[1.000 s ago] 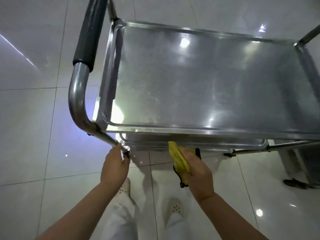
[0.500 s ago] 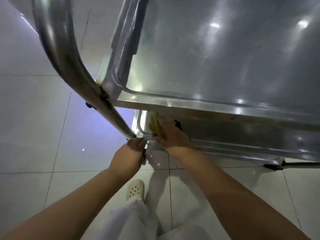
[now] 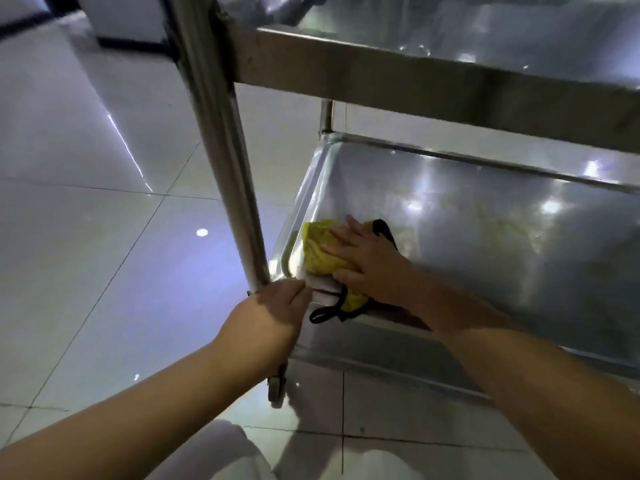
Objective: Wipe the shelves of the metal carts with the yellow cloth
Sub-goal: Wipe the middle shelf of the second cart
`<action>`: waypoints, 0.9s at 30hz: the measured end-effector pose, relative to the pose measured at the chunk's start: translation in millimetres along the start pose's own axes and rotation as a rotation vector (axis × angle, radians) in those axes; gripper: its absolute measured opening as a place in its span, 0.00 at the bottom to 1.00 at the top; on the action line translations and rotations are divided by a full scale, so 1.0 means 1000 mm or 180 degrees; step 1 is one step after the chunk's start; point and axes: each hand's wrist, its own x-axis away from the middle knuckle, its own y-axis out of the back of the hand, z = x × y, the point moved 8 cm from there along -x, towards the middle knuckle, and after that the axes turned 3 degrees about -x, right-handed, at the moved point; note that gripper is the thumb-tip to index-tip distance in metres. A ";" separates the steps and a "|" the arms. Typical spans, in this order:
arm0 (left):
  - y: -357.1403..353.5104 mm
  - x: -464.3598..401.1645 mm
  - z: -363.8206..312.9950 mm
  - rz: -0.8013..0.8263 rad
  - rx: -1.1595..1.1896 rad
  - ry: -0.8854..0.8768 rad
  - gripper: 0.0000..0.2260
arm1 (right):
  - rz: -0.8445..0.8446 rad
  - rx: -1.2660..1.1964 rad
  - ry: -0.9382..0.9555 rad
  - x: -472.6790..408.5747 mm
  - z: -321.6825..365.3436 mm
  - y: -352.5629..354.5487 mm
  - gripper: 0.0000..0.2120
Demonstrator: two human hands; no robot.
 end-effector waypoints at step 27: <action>-0.011 0.020 0.012 -0.0970 0.0023 0.0185 0.17 | -0.0827 -0.0182 -0.0560 -0.129 -0.075 0.040 0.22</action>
